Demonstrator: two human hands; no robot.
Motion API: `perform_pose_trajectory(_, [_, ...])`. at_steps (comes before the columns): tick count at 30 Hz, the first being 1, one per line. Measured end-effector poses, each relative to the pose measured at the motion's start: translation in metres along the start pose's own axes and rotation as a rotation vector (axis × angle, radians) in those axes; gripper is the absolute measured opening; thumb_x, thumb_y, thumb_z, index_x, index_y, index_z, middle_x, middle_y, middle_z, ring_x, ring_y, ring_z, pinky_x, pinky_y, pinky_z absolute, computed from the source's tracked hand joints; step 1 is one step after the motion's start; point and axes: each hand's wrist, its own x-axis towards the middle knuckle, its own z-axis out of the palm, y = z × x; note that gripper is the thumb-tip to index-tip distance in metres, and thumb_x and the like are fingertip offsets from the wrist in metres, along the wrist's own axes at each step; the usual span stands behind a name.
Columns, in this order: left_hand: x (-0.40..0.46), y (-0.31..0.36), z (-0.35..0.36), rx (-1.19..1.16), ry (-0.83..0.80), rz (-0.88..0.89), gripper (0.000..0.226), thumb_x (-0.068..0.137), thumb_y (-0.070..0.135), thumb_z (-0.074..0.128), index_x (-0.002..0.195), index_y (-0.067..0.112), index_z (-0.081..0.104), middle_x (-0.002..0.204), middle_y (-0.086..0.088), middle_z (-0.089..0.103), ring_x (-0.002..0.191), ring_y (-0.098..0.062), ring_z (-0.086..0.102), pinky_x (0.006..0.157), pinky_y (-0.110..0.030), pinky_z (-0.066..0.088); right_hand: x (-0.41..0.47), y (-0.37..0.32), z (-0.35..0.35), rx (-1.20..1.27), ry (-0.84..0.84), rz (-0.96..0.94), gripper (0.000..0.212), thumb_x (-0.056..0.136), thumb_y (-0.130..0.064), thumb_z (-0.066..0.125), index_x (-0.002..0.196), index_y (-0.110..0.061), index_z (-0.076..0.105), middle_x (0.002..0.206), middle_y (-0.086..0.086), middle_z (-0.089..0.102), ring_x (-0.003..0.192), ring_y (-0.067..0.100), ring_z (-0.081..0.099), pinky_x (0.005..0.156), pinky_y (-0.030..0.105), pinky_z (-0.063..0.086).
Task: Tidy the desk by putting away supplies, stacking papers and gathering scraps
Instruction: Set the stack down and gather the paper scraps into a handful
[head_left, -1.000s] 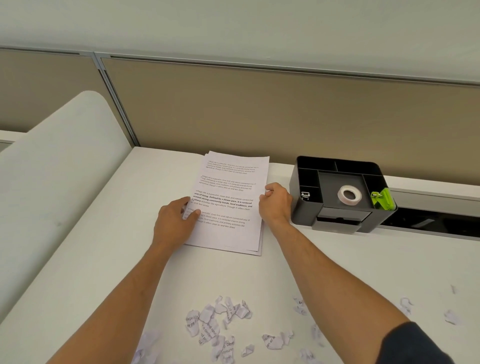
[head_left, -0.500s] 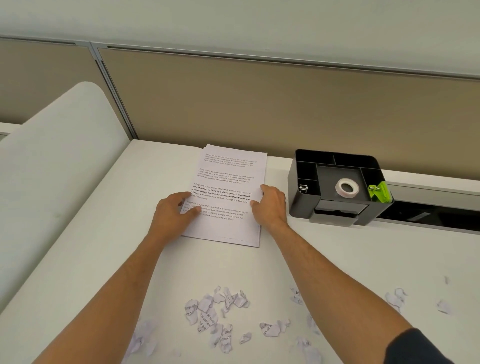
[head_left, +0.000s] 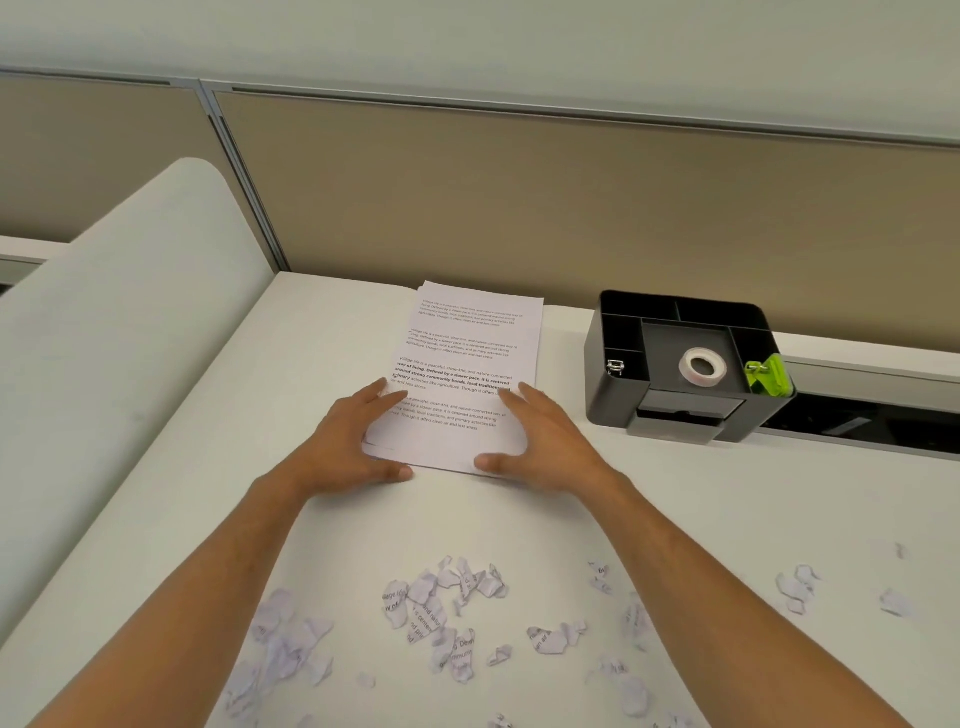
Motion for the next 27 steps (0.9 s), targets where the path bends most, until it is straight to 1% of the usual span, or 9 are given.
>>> perform_pose_trajectory(3, [0.002, -0.005, 0.002, 0.026, 0.046, 0.028, 0.111, 0.049, 0.086, 0.062, 0.144, 0.032, 0.043, 0.158, 0.006, 0.026, 0.143, -0.018, 0.025, 0.116, -0.033, 0.024, -0.001, 0.006, 0.009, -0.082, -0.092, -0.043, 0.104, 0.074, -0.064, 0.070, 0.154, -0.037, 0.011, 0.163, -0.002, -0.011, 0.149, 0.021, -0.016, 0.122, 0.041, -0.002])
perform_pose_trajectory(5, [0.003, -0.008, 0.004, 0.041, 0.058, 0.044, 0.112, 0.050, 0.092, 0.057, 0.141, 0.029, 0.048, 0.156, 0.006, 0.032, 0.141, -0.018, 0.030, 0.115, -0.036, 0.029, 0.000, 0.011, 0.013, -0.114, -0.106, -0.065, 0.101, 0.075, -0.063, 0.071, 0.154, -0.038, 0.013, 0.163, -0.001, -0.013, 0.148, 0.022, -0.020, 0.122, 0.041, -0.007])
perform_pose_trajectory(8, [0.002, -0.006, 0.006, 0.033, 0.077, 0.041, 0.103, 0.052, 0.083, 0.061, 0.139, 0.028, 0.052, 0.153, 0.008, 0.036, 0.140, -0.016, 0.030, 0.117, -0.036, 0.027, -0.002, 0.013, 0.013, -0.119, -0.085, -0.084, 0.089, 0.082, -0.059, 0.066, 0.153, -0.036, 0.018, 0.164, 0.000, -0.008, 0.149, 0.022, -0.017, 0.121, 0.039, -0.009])
perform_pose_trajectory(12, [0.000, -0.008, 0.010, -0.019, 0.132, 0.060, 0.103, 0.049, 0.088, 0.060, 0.133, 0.028, 0.058, 0.148, 0.007, 0.043, 0.138, -0.014, 0.033, 0.117, -0.033, 0.024, -0.002, 0.014, 0.015, -0.139, -0.074, -0.099, 0.080, 0.087, -0.058, 0.060, 0.153, -0.034, 0.022, 0.164, 0.002, -0.004, 0.149, 0.023, -0.016, 0.121, 0.038, -0.010])
perform_pose_trajectory(15, [-0.003, -0.008, 0.013, -0.067, 0.157, 0.044, 0.089, 0.053, 0.073, 0.072, 0.130, 0.028, 0.061, 0.146, 0.010, 0.045, 0.137, -0.010, 0.034, 0.115, -0.028, 0.024, -0.004, 0.015, 0.017, -0.142, -0.064, -0.111, 0.074, 0.090, -0.056, 0.056, 0.152, -0.033, 0.024, 0.164, 0.003, -0.002, 0.149, 0.024, -0.015, 0.120, 0.037, -0.012])
perform_pose_trajectory(17, [-0.004, -0.006, 0.014, -0.067, 0.171, 0.047, 0.079, 0.060, 0.058, 0.084, 0.129, 0.027, 0.061, 0.145, 0.011, 0.045, 0.136, -0.008, 0.034, 0.114, -0.024, 0.023, -0.005, 0.014, 0.018, -0.147, -0.058, -0.115, 0.072, 0.091, -0.056, 0.055, 0.152, -0.033, 0.024, 0.164, 0.004, -0.001, 0.150, 0.024, -0.014, 0.120, 0.037, -0.012])
perform_pose_trajectory(19, [-0.005, -0.004, 0.014, -0.068, 0.187, 0.045, 0.069, 0.066, 0.042, 0.086, 0.129, 0.026, 0.062, 0.145, 0.011, 0.046, 0.135, -0.006, 0.035, 0.113, -0.022, 0.023, -0.005, 0.015, 0.019, -0.144, -0.051, -0.117, 0.071, 0.092, -0.055, 0.054, 0.152, -0.032, 0.025, 0.164, 0.004, 0.000, 0.150, 0.025, -0.014, 0.120, 0.037, -0.012])
perform_pose_trajectory(24, [-0.008, -0.003, 0.015, -0.080, 0.196, 0.030, 0.066, 0.068, 0.041, 0.085, 0.128, 0.026, 0.062, 0.144, 0.012, 0.047, 0.135, -0.006, 0.037, 0.116, -0.032, 0.029, -0.005, 0.017, 0.023, -0.141, -0.037, -0.121, 0.070, 0.092, -0.055, 0.053, 0.152, -0.032, 0.025, 0.164, 0.003, -0.001, 0.149, 0.024, -0.015, 0.120, 0.037, -0.013])
perform_pose_trajectory(27, [-0.009, -0.002, 0.015, -0.077, 0.192, 0.023, 0.066, 0.068, 0.041, 0.085, 0.128, 0.026, 0.062, 0.144, 0.012, 0.046, 0.136, -0.007, 0.037, 0.114, -0.026, 0.027, -0.004, 0.019, 0.026, -0.122, -0.015, -0.118, 0.071, 0.091, -0.057, 0.053, 0.152, -0.033, 0.025, 0.164, 0.001, 0.000, 0.149, 0.021, -0.016, 0.121, 0.039, -0.011])
